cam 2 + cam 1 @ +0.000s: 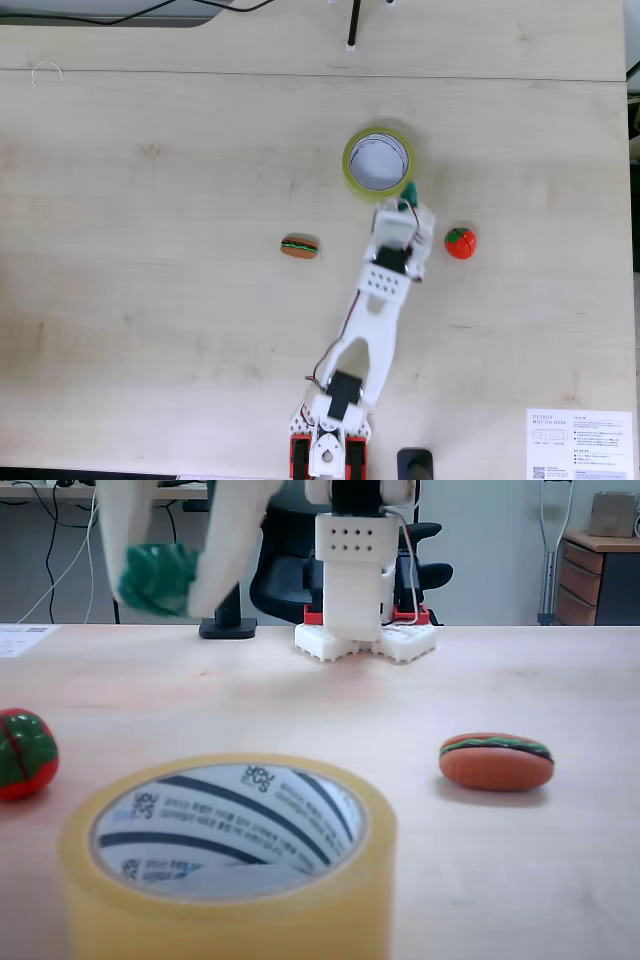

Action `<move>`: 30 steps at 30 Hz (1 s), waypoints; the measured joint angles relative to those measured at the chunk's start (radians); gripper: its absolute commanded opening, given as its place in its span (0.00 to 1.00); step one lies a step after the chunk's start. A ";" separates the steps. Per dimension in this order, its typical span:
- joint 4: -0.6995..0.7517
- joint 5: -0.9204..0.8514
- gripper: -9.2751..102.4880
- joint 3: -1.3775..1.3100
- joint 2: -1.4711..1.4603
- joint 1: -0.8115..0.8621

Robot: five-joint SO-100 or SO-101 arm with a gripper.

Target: Grasp a cucumber and put it in the hole.

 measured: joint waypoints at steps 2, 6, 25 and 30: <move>0.000 0.011 0.08 -0.063 -0.057 -0.018; 0.000 0.015 0.08 -0.198 -0.170 -0.051; 0.000 0.077 0.09 -0.575 -0.477 -0.107; 0.000 0.104 0.10 -0.611 -0.495 -0.107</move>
